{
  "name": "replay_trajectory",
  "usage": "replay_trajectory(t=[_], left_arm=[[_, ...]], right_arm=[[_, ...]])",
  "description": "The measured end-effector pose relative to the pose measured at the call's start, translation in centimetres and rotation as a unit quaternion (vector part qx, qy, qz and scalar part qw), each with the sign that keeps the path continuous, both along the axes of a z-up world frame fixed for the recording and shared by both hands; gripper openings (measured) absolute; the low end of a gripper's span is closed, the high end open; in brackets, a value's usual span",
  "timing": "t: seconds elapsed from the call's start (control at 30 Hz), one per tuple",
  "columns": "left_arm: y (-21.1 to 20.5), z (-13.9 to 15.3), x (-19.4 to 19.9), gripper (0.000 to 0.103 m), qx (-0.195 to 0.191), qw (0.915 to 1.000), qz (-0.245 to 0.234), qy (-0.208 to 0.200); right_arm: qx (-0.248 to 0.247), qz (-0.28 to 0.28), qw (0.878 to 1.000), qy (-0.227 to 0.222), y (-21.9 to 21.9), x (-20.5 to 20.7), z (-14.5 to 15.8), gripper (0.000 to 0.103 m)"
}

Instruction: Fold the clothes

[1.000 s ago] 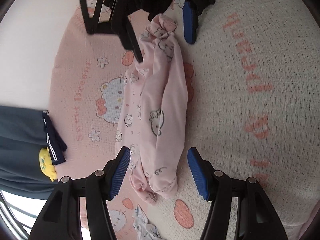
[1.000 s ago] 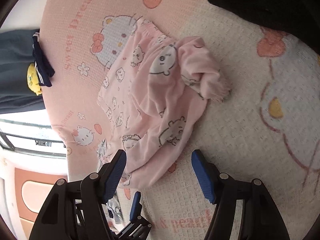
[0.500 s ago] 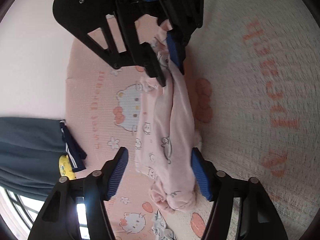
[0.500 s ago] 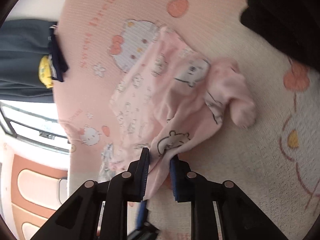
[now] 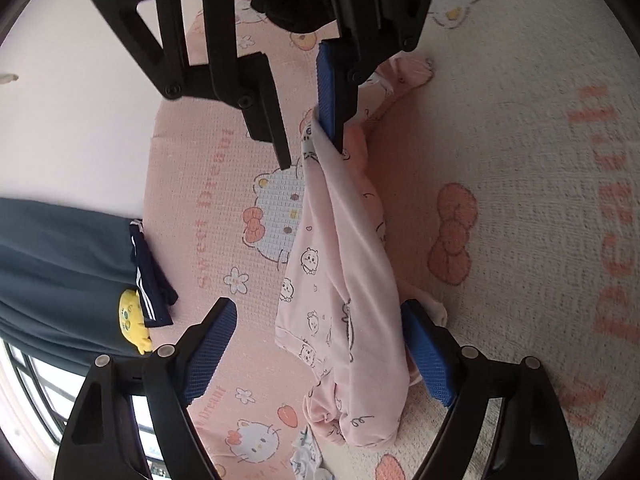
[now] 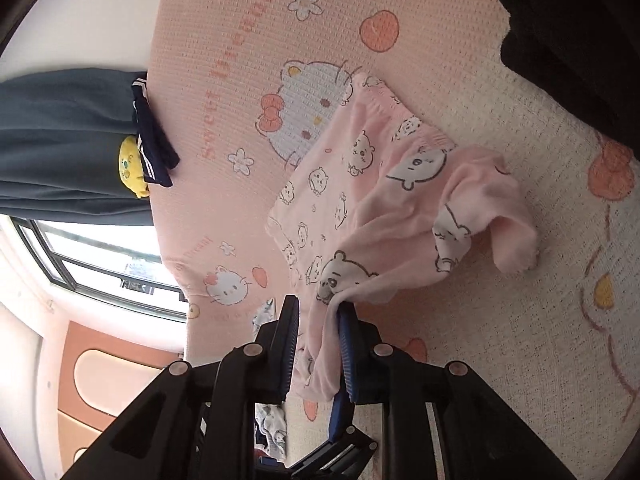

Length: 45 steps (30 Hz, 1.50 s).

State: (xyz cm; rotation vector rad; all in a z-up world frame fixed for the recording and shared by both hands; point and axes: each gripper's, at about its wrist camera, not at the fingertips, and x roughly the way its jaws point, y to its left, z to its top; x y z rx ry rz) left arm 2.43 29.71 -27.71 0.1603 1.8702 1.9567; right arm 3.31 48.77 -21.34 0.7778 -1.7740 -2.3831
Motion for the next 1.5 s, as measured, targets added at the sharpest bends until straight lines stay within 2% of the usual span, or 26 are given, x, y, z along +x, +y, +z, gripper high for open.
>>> replay_trajectory(t=[0.13, 0.17, 0.2, 0.27, 0.33, 0.43, 0.6, 0.73, 0.97, 1.07, 1.1, 1.2, 1.23, 1.27, 1.3, 1.43, 1.5], left_arm=[[-0.2, 0.6, -1.5, 0.082, 0.020, 0.9992, 0.035, -0.007], [-0.3, 0.7, -1.9, 0.080, 0.024, 0.9986, 0.046, -0.012], [-0.4, 1.0, -2.7, 0.077, 0.029, 0.9976, 0.057, -0.026], [-0.8, 1.2, -3.6, 0.063, 0.034, 0.9945, 0.084, -0.053], [-1.1, 1.5, -4.7, 0.047, 0.036, 0.9921, 0.098, -0.070], [-1.5, 1.7, -5.5, 0.042, 0.040, 0.9881, 0.117, -0.092], [-1.8, 2.9, -6.1, 0.042, 0.063, 0.9791, 0.129, -0.144], [-1.8, 3.3, -6.4, 0.044, 0.081, 0.9732, 0.143, -0.161], [-1.4, 4.0, -7.1, 0.044, 0.097, 0.9636, 0.157, -0.194], [-1.2, 4.2, -8.6, 0.044, 0.116, 0.9391, 0.215, -0.242], [-1.1, 4.6, -9.4, 0.044, 0.134, 0.9235, 0.238, -0.269], [-1.3, 6.1, -11.3, 0.044, 0.189, 0.8654, 0.274, -0.375], [-1.5, 6.3, -11.8, 0.044, 0.195, 0.8533, 0.282, -0.392], [-1.7, 6.5, -12.3, 0.044, 0.202, 0.8406, 0.290, -0.410], [-1.9, 6.8, -12.8, 0.044, 0.208, 0.8278, 0.298, -0.427], [-2.4, 7.5, -13.9, 0.044, 0.221, 0.8090, 0.306, -0.451], [-2.6, 7.8, -14.9, 0.044, 0.237, 0.7888, 0.312, -0.473]], right_arm=[[0.015, -0.006, 0.999, -0.030, 0.3, -0.1, -0.1, 0.020], [0.027, -0.013, 0.998, -0.047, 0.5, 0.0, -0.1, 0.026], [0.040, -0.019, 0.997, -0.064, 0.6, 0.2, -0.2, 0.038], [0.068, -0.033, 0.992, -0.097, 0.9, 0.6, -0.1, 0.049], [0.129, -0.046, 0.983, -0.118, 1.2, 1.4, 0.9, 0.049], [0.186, -0.046, 0.972, -0.139, 1.3, 2.1, 1.7, 0.049], [0.261, -0.030, 0.950, -0.168, 1.3, 2.8, 2.6, 0.049], [0.341, 0.009, 0.916, -0.214, 0.1, 1.9, 1.6, 0.049], [0.392, 0.030, 0.890, -0.231, -1.3, 0.5, 0.4, 0.049], [0.408, 0.018, 0.881, -0.238, -1.6, 0.1, 0.5, 0.049], [0.411, 0.014, 0.880, -0.238, -1.7, 0.0, 0.6, 0.049], [0.423, 0.007, 0.878, -0.223, -1.9, -0.5, 1.4, 0.048], [0.430, 0.002, 0.876, -0.220, -2.0, -0.7, 1.8, 0.044], [0.437, 0.002, 0.873, -0.216, -2.2, -1.0, 2.2, 0.023], [0.443, 0.008, 0.870, -0.217, -2.3, -1.3, 2.5, 0.019], [0.461, 0.031, 0.858, -0.223, -2.4, -2.4, 3.1, 0.019], [0.456, 0.035, 0.860, -0.225, -2.1, -2.4, 3.0, 0.019]])
